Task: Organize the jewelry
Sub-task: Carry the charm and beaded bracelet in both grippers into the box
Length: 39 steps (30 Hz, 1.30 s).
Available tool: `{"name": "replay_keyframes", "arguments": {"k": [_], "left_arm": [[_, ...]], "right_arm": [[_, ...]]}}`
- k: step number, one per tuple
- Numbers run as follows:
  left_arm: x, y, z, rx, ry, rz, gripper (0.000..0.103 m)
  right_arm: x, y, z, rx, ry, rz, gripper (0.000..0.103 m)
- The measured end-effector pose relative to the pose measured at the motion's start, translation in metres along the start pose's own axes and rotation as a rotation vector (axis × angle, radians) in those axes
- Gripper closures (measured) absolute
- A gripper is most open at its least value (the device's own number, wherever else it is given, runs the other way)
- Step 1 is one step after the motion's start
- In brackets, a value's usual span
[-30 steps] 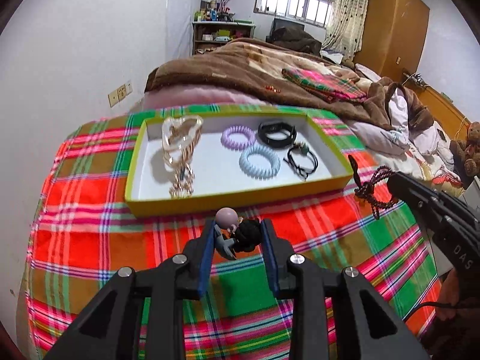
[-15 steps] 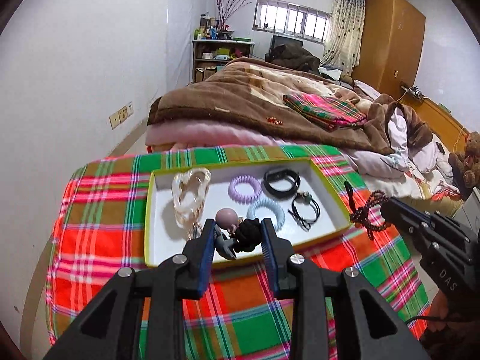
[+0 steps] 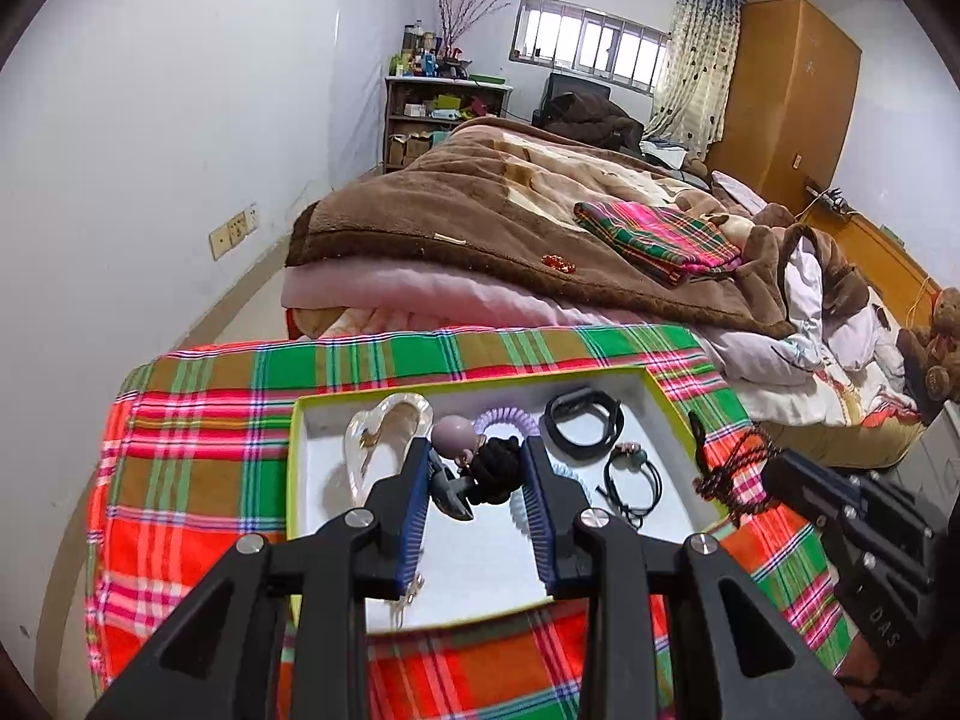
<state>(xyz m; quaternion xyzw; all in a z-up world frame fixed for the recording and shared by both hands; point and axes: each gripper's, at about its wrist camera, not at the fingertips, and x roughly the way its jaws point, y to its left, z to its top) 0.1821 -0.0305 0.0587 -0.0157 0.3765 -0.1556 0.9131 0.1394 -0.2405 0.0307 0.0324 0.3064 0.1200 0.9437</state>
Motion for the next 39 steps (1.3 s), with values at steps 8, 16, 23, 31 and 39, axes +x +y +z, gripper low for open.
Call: {"name": "replay_keyframes", "arguments": {"k": [8,16,23,31,39], "left_arm": [[0.032,0.0,0.011,-0.014,0.039,-0.036,0.072],[0.061,0.004,-0.001,-0.035,0.103,-0.031,0.072],[0.074,0.004,-0.009,-0.036,0.137,-0.03,0.072],[0.084,0.0,-0.017,-0.034,0.164,-0.034,0.072],[0.091,0.0,-0.025,-0.036,0.188,-0.03,0.072]], "right_arm": [[0.018,-0.007,-0.001,0.014,0.034,-0.004,0.099],[0.035,-0.008,-0.012,0.016,0.083,0.017,0.099],[0.043,-0.014,-0.017,0.028,0.108,0.005,0.099],[0.047,-0.017,-0.021,0.031,0.125,0.0,0.099],[0.049,-0.019,-0.024,0.037,0.137,-0.003,0.098]]}}
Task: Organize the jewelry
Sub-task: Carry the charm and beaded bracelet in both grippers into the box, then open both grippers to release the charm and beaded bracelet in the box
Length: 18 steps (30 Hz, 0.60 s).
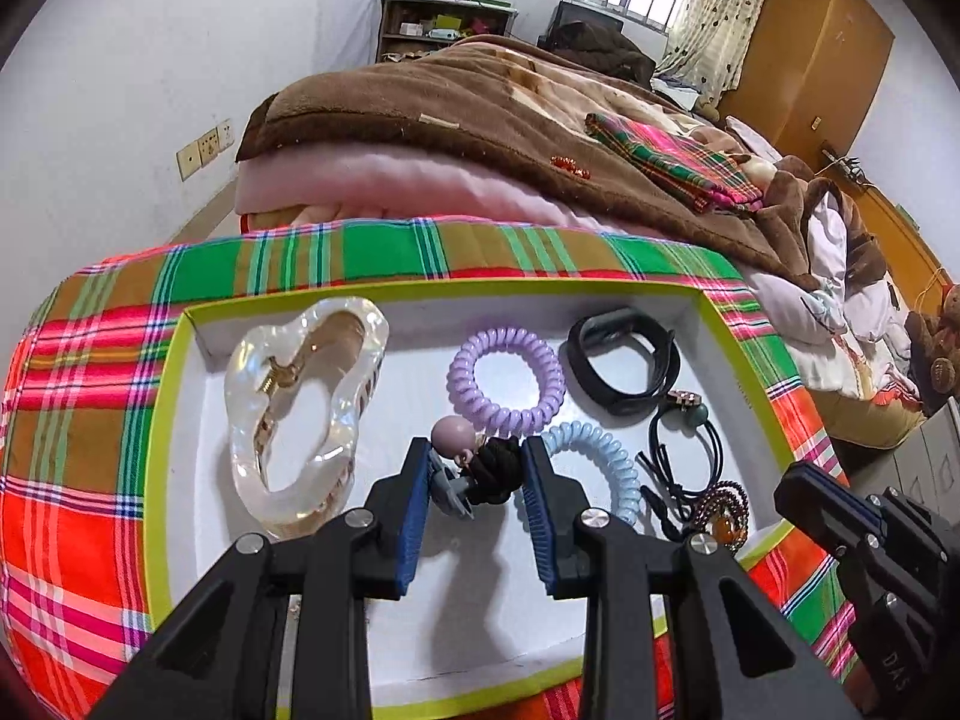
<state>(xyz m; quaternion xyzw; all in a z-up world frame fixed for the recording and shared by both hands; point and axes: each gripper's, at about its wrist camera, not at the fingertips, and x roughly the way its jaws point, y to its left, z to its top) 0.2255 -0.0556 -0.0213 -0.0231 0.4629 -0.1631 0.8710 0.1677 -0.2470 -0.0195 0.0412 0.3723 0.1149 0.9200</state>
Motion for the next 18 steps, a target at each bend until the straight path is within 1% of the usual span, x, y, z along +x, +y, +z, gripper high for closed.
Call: {"name": "replay_keyframes", "arguments": {"k": [5,18], "left_arm": [[0.0069,0.0021,-0.0027,-0.008,0.017,0.007,0.071],[0.0067,0.002,-0.0038,-0.003,0.01,0.013,0.07]], "right_arm": [[0.0007,-0.0001,-0.0007,0.001,0.002,0.0,0.098],[0.0057,-0.0002,-0.0023,0.004,0.018,-0.004,0.098]]}}
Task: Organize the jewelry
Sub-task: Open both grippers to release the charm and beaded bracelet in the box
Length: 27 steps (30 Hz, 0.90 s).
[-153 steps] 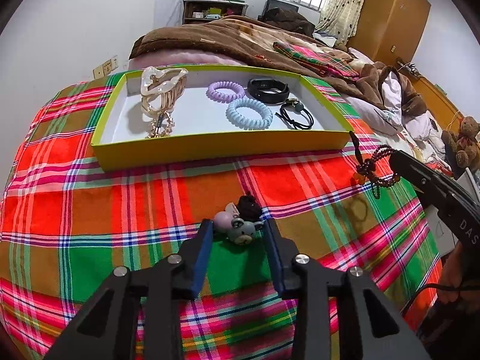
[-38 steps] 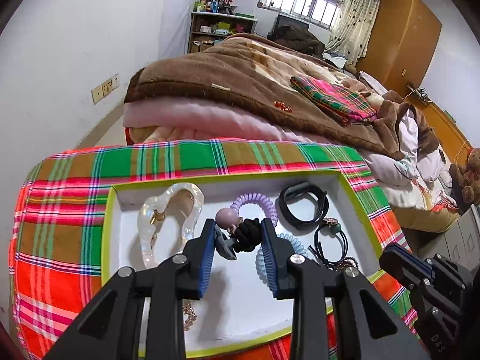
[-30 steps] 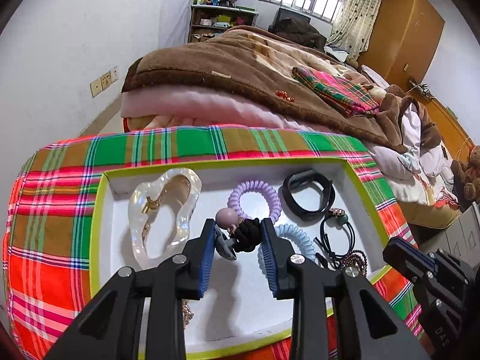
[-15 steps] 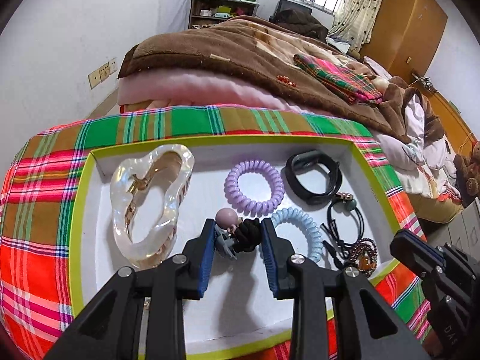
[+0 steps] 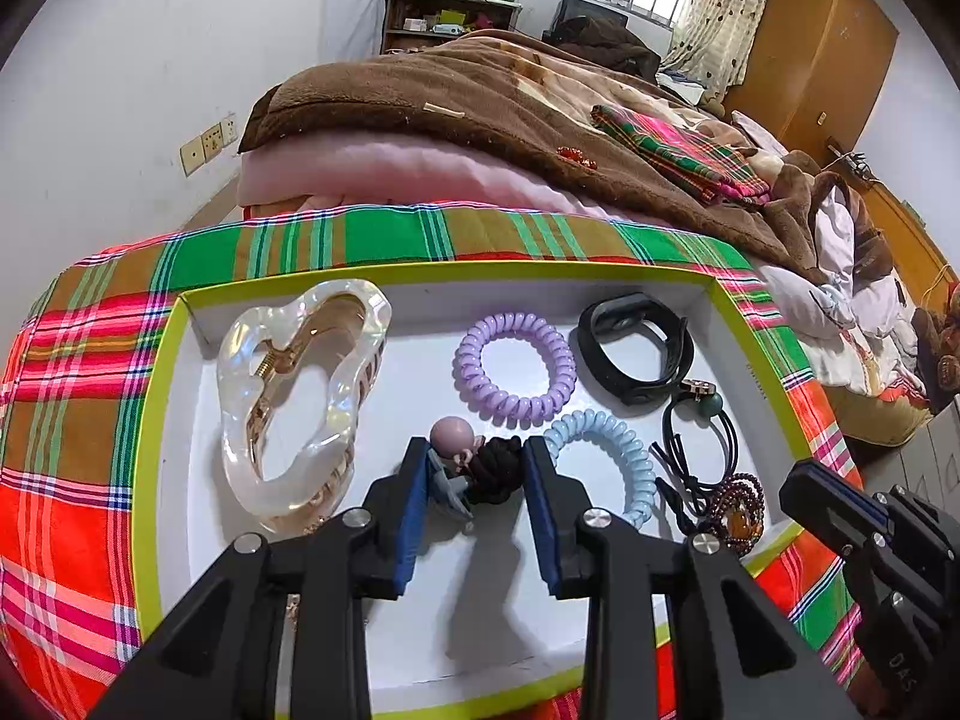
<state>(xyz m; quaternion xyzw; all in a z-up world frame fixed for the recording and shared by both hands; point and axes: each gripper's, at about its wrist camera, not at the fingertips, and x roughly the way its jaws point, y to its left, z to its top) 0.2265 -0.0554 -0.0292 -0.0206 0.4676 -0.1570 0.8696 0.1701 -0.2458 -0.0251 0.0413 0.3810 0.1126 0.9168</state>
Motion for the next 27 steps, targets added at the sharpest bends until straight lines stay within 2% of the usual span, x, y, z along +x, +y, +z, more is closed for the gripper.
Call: {"name": "replay_keyframes", "arguments": {"k": [17,27], "left_arm": [[-0.001,-0.001,-0.001,0.009,0.0,0.016,0.05],[-0.011,-0.005,-0.003,0.011,-0.019,0.026,0.044]], "right_arm": [[0.002,-0.001,0.0,0.005,0.01,-0.007,0.098],[0.0,-0.001,0.0,0.01,0.003,-0.017,0.092]]}}
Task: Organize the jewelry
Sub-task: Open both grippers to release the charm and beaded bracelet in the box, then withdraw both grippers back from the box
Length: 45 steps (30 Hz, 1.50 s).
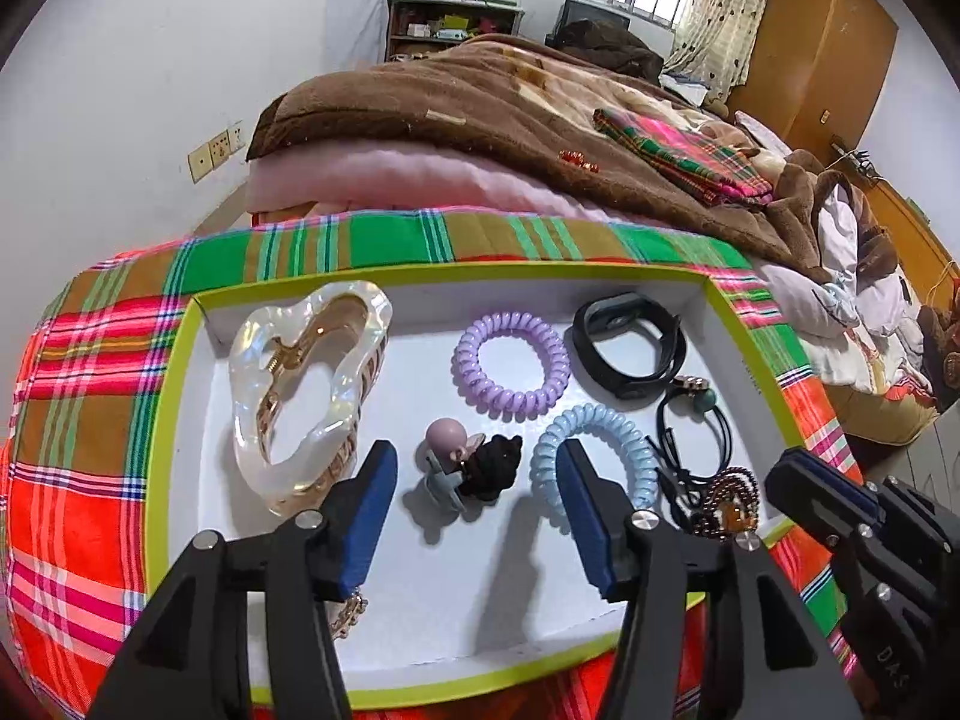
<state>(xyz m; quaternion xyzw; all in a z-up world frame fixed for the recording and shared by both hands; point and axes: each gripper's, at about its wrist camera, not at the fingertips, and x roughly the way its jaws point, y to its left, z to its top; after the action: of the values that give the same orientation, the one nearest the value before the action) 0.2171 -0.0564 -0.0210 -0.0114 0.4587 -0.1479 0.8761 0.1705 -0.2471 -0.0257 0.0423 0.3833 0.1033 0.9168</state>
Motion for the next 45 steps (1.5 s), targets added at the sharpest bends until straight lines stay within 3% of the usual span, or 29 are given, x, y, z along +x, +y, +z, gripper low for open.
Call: {"name": "replay_keyframes", "arguments": {"k": [14,31,32,35,45], "left_arm": [[-0.036,-0.007,-0.008,0.019,-0.07,0.056,0.042],[-0.088,-0.009,-0.041,-0.008,-0.143,0.129,0.042],[-0.091,-0.009,-0.044,-0.01,-0.148,0.139,0.042],[-0.099,-0.009,-0.055,-0.018,-0.167,0.184,0.042],[-0.113,-0.008,-0.088,-0.041,-0.187,0.29,0.042]], "right_arm": [[-0.012,0.005,-0.002,0.007,-0.015,-0.011,0.081],[-0.048,0.024,-0.013,-0.019,-0.07,-0.023,0.08],[-0.049,0.025,-0.014,-0.019,-0.072,-0.023,0.078],[-0.055,0.029,-0.021,-0.019,-0.082,-0.03,0.053],[-0.065,0.042,-0.045,-0.032,-0.083,-0.026,0.052]]}}
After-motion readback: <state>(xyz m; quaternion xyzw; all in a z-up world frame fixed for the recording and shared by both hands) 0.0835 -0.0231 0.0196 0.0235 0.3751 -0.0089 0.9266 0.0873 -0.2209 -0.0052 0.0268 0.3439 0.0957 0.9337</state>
